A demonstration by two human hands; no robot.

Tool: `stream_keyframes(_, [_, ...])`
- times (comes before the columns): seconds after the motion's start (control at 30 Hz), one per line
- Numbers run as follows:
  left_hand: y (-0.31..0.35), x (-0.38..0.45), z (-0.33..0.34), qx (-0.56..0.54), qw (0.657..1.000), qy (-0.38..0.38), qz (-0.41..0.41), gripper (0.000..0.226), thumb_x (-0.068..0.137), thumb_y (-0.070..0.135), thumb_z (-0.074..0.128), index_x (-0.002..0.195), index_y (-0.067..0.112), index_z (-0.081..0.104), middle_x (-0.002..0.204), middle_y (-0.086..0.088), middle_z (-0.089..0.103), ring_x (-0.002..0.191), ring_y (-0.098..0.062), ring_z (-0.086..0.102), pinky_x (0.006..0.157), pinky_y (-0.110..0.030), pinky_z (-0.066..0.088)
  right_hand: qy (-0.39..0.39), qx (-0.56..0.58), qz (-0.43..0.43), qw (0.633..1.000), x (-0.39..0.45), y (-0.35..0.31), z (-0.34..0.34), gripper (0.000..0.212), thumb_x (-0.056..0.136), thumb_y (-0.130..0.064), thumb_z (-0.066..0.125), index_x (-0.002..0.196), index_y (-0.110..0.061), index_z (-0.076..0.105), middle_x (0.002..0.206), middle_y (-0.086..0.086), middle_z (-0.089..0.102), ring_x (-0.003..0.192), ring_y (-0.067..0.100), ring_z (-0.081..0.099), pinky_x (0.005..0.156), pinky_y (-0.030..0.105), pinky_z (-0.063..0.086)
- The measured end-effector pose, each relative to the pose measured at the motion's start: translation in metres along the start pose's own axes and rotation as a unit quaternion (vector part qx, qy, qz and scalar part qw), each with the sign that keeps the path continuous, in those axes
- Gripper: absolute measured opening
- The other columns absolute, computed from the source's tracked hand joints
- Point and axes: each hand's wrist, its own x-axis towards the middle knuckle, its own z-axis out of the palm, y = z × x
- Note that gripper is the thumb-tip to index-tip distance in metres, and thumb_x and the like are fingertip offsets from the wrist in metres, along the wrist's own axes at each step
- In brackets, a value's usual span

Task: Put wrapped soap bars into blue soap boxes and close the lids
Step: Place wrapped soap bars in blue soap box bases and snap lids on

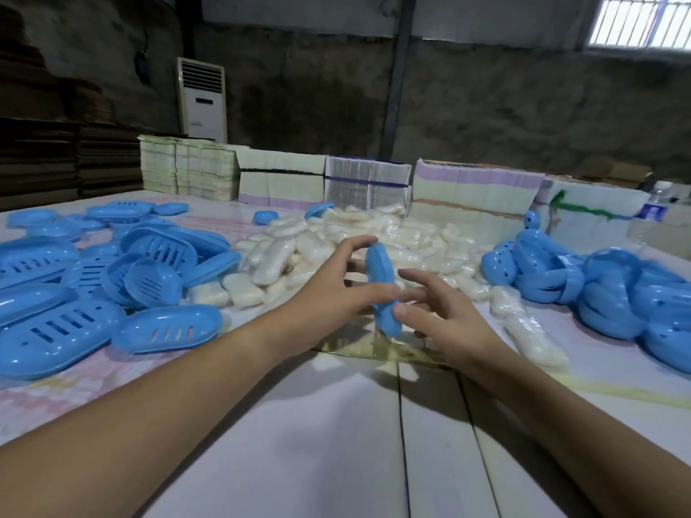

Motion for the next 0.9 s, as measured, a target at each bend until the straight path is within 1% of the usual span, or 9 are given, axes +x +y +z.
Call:
stream_keyframes(0.17, [-0.001, 0.002, -0.005, -0.034, 0.998, -0.042, -0.013, 0.070, 0.061, 0.032, 0.086, 0.123, 0.048, 0.057, 0.125, -0.002, 0.053, 0.100, -0.019, 0.073, 0.088, -0.040, 0.061, -0.019, 0.004, -0.004, 1.000, 0.000, 0.001, -0.002, 0.069, 0.066, -0.052, 0.073, 0.130, -0.047, 0.048, 0.113, -0.014, 0.065, 0.103, 0.004, 0.064, 0.079, 0.023, 0.055])
stream_keyframes(0.33, [0.000, -0.002, -0.006, 0.012, 0.997, -0.074, -0.021, 0.064, 0.058, 0.029, 0.090, 0.110, 0.046, 0.057, 0.122, -0.006, 0.056, 0.095, -0.017, 0.074, 0.085, -0.036, 0.061, -0.053, -0.020, 0.004, 0.998, -0.003, -0.003, -0.012, 0.075, 0.069, -0.037, 0.074, 0.138, -0.038, 0.045, 0.114, -0.011, 0.066, 0.104, 0.005, 0.062, 0.085, 0.022, 0.053])
stream_keyframes(0.43, [0.002, -0.005, -0.006, 0.091, 0.991, -0.099, -0.019, 0.061, 0.064, 0.035, 0.089, 0.110, 0.045, 0.051, 0.113, 0.000, 0.065, 0.090, -0.006, 0.071, 0.075, -0.023, 0.058, -0.055, -0.011, 0.010, 0.998, -0.005, -0.009, -0.021, 0.064, 0.069, -0.029, 0.069, 0.131, -0.033, 0.054, 0.117, -0.003, 0.064, 0.096, -0.001, 0.062, 0.074, 0.015, 0.052])
stream_keyframes(0.5, [0.002, -0.008, -0.004, 0.120, 0.986, -0.117, -0.024, 0.062, 0.063, 0.040, 0.088, 0.110, 0.047, 0.048, 0.107, 0.000, 0.067, 0.091, -0.011, 0.069, 0.077, -0.026, 0.059, -0.040, 0.020, 0.029, 0.999, -0.003, -0.011, -0.029, 0.051, 0.074, -0.026, 0.068, 0.124, -0.031, 0.060, 0.115, -0.001, 0.064, 0.093, 0.002, 0.064, 0.072, 0.015, 0.053])
stream_keyframes(0.57, [0.002, -0.010, 0.000, 0.156, 0.979, -0.132, -0.025, 0.063, 0.061, 0.044, 0.088, 0.108, 0.051, 0.046, 0.108, 0.004, 0.063, 0.087, -0.015, 0.067, 0.081, -0.031, 0.059, 0.028, -0.066, 0.044, 0.996, 0.001, -0.006, -0.038, 0.040, 0.082, -0.025, 0.072, 0.120, -0.033, 0.062, 0.112, -0.004, 0.064, 0.094, 0.010, 0.063, 0.070, 0.011, 0.049])
stream_keyframes(0.63, [0.000, -0.011, 0.004, 0.180, 0.973, -0.145, -0.019, 0.065, 0.063, 0.041, 0.088, 0.111, 0.050, 0.044, 0.106, 0.009, 0.059, 0.077, -0.007, 0.064, 0.075, -0.031, 0.058, 0.115, -0.228, 0.063, 0.965, 0.004, 0.004, -0.051, 0.040, 0.085, -0.025, 0.069, 0.124, -0.031, 0.061, 0.116, -0.002, 0.061, 0.097, 0.014, 0.060, 0.074, 0.018, 0.048])
stream_keyframes(0.73, [-0.004, -0.011, 0.004, 0.239, 0.959, -0.155, -0.013, 0.070, 0.063, 0.045, 0.087, 0.117, 0.048, 0.042, 0.109, 0.013, 0.056, 0.086, -0.006, 0.063, 0.079, -0.038, 0.059, 0.157, -0.429, 0.139, 0.878, 0.004, 0.012, -0.075, 0.052, 0.084, -0.036, 0.064, 0.133, -0.029, 0.052, 0.130, 0.004, 0.053, 0.114, 0.028, 0.053, 0.087, 0.040, 0.046])
stream_keyframes(0.8, [-0.007, -0.011, 0.002, 0.290, 0.942, -0.169, -0.001, 0.074, 0.063, 0.053, 0.085, 0.121, 0.051, 0.040, 0.113, 0.018, 0.055, 0.097, 0.000, 0.059, 0.085, -0.032, 0.057, 0.145, -0.492, 0.203, 0.834, 0.003, 0.012, -0.087, 0.059, 0.081, -0.041, 0.062, 0.137, -0.031, 0.047, 0.134, 0.006, 0.048, 0.118, 0.033, 0.049, 0.090, 0.044, 0.046])
stream_keyframes(0.9, [-0.008, -0.011, 0.001, 0.319, 0.931, -0.178, 0.004, 0.075, 0.063, 0.062, 0.081, 0.125, 0.055, 0.038, 0.114, 0.020, 0.057, 0.104, 0.002, 0.057, 0.088, -0.024, 0.054, 0.116, -0.490, 0.243, 0.829, -0.002, 0.013, -0.089, 0.063, 0.077, -0.035, 0.061, 0.138, -0.030, 0.045, 0.133, 0.005, 0.049, 0.113, 0.031, 0.053, 0.089, 0.043, 0.048])
